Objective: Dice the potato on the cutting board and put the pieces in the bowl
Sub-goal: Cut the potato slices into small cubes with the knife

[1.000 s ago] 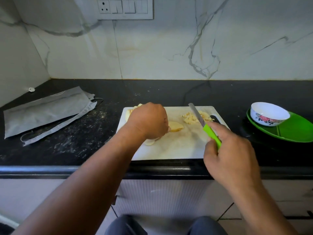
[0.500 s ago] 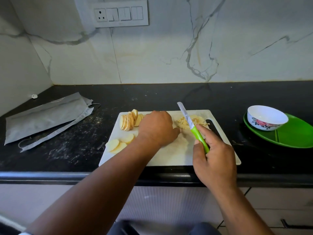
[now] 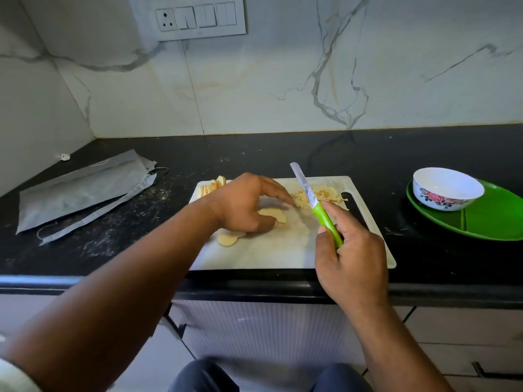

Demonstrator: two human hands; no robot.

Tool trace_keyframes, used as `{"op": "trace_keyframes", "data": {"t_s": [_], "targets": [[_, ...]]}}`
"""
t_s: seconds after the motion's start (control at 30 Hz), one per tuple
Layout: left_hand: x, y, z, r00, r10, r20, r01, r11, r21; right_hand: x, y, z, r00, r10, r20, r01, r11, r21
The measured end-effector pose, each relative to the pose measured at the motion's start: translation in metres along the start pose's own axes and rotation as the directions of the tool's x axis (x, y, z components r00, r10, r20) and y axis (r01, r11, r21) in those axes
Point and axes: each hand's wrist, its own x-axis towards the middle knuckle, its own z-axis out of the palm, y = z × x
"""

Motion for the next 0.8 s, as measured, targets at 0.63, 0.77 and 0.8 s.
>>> {"op": "trace_keyframes", "data": {"t_s": [0.63,0.77,0.8], "targets": [[-0.029,-0.005,0.031,0.948,-0.231,-0.218,0.249,0.967,0.060,-0.028,-0.040,-0.006,0.968,0.043,0.247,0.074,0.892,-0.447],[-0.033,-0.002,0.032,0.939,-0.245,-0.241,0.262,0.964,0.040,-0.030,-0.040,-0.004,0.971,0.038,0.236,0.080,0.878,-0.472],[-0.034,-0.002,0.032,0.940,-0.240,-0.243,0.255,0.966,0.032,-0.030,-0.040,-0.005,0.973,0.033,0.227,0.081,0.876,-0.475]]}}
